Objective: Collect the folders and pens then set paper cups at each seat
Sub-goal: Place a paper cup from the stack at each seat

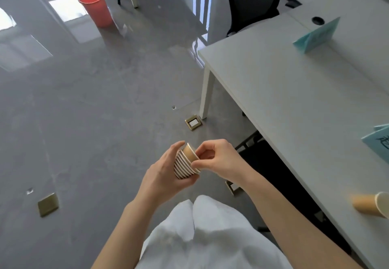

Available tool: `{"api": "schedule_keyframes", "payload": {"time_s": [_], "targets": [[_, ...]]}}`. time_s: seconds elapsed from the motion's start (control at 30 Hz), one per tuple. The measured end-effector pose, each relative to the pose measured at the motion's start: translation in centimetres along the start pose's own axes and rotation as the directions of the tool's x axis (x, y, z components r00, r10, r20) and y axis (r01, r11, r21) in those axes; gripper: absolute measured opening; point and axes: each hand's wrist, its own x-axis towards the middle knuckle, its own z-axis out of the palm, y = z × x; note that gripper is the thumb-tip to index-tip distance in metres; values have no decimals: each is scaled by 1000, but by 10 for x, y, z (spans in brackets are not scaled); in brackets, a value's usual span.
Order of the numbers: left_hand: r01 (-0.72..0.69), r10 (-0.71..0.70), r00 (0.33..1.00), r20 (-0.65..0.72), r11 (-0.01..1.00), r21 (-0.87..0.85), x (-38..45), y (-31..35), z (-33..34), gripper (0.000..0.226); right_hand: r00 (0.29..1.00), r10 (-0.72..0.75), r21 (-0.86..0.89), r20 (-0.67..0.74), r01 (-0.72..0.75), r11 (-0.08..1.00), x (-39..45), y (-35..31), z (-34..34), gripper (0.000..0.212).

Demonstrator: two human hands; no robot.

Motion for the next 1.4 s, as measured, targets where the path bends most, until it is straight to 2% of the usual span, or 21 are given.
{"api": "schedule_keyframes", "payload": {"time_s": [0.13,0.3,0.53,0.77,1.0,1.23,1.4], "targets": [[-22,22,1000,-5,1000,-2,36,-21,-26,71,1000,-2,33,-11,3,999,40,-17,2,14],[-18,18,1000,-8,1000,2,110,-40,-55,72,984,42,94,-173,-26,995,110,-31,-26,17],[-31,29,999,30,998,53,254,-43,-104,74,931,124,159,-344,-72,985,237,-50,-103,10],[-34,35,999,33,998,-51,396,-27,-147,70,867,153,106,-475,-117,987,358,-72,-190,15],[-45,54,994,99,994,-99,521,-22,-173,68,799,217,119,-561,-182,976,445,-79,-238,17],[-173,185,967,176,981,-84,686,4,-209,67,650,341,244,-679,-238,940,539,-102,-286,16],[-294,298,912,280,954,-59,802,37,-241,67,452,420,335,-787,-260,906,587,-119,-317,18]]}}
